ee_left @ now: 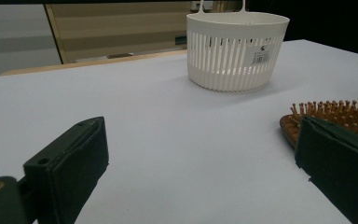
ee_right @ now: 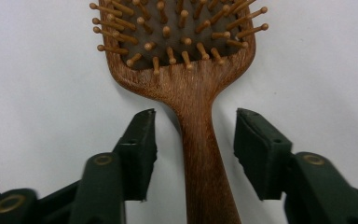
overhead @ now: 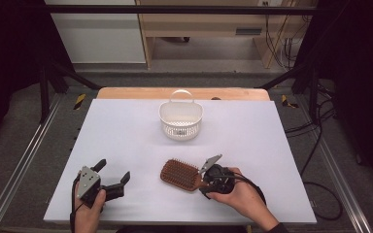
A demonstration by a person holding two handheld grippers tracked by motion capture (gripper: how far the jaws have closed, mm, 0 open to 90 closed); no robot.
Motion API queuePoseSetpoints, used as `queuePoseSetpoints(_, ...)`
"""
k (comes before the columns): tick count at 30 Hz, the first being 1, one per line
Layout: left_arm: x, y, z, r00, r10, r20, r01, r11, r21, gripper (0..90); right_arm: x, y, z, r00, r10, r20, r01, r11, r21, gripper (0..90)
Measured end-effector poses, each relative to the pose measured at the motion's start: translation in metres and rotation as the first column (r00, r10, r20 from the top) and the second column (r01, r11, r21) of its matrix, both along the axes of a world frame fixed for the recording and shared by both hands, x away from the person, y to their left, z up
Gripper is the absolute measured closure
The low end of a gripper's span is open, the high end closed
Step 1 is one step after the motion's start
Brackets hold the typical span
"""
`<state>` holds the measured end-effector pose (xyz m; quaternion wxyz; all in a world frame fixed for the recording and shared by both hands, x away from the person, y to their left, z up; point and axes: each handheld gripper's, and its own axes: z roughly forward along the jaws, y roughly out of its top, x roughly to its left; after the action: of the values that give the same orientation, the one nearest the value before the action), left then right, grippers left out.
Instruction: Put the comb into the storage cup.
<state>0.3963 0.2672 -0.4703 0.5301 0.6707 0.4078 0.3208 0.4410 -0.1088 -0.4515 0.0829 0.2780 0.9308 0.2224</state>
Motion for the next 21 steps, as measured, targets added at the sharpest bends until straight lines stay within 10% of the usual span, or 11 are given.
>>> queuePoseSetpoints(21, 0.0009, -0.0016, -0.0004, 0.9999, -0.011, -0.007, 0.011, 0.9999, 0.007, 2.8, 0.0056, 0.0101, -0.0022, 0.9965, 0.074, -0.040, -0.077, 0.995, -0.071, 72.2)
